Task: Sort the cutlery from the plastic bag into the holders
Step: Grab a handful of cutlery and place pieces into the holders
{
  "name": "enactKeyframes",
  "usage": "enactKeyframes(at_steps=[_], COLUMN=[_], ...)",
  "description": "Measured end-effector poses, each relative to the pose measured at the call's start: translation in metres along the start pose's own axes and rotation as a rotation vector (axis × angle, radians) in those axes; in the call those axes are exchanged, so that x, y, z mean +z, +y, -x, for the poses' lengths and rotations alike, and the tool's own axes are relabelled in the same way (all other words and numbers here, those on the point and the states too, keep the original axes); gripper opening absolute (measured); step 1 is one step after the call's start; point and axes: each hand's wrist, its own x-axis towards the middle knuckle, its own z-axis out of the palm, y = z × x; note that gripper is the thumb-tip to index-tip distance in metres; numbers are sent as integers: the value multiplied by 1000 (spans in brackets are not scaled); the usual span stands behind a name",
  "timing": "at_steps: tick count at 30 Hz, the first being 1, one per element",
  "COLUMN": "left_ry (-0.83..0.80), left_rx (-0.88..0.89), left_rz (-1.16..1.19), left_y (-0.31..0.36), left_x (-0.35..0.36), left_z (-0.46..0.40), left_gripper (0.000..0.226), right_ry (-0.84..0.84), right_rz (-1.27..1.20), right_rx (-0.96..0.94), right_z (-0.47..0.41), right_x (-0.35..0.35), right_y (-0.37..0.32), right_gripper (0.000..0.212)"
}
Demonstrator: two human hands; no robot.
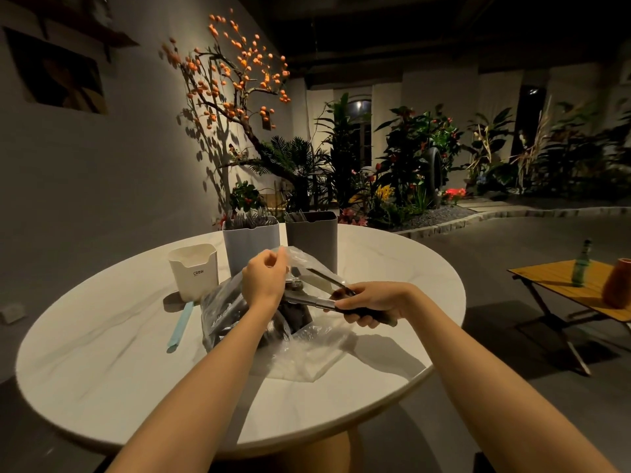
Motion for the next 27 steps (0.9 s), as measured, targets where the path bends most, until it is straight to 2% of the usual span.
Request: enactKeyframes(at_steps=[8,15,17,21,23,27], left_ry=[-109,-218,-183,-59,-18,59], left_rx=[103,-15,-75,-165,-137,-6], left_rz=[217,174,181,345,314,94], left_y=[-17,-19,-20,-17,-17,-16], left_x=[-3,-3,-3,-5,-3,3], left_z=[-5,-12,-15,-16,-15,-15], left_gripper=[25,41,47,59,59,48], right_ry=[75,-11,-17,13,50,146], right_rz=[-45,-58,-82,-186,-246,-270], right_rx=[70,4,-18,-76,-132,-228], right_z=[-15,-18,-19,-22,-24,-34], right_x=[-4,1,1,0,0,1], right_y=[3,5,6,6,5,2], right_gripper=[9,12,12,13,13,9])
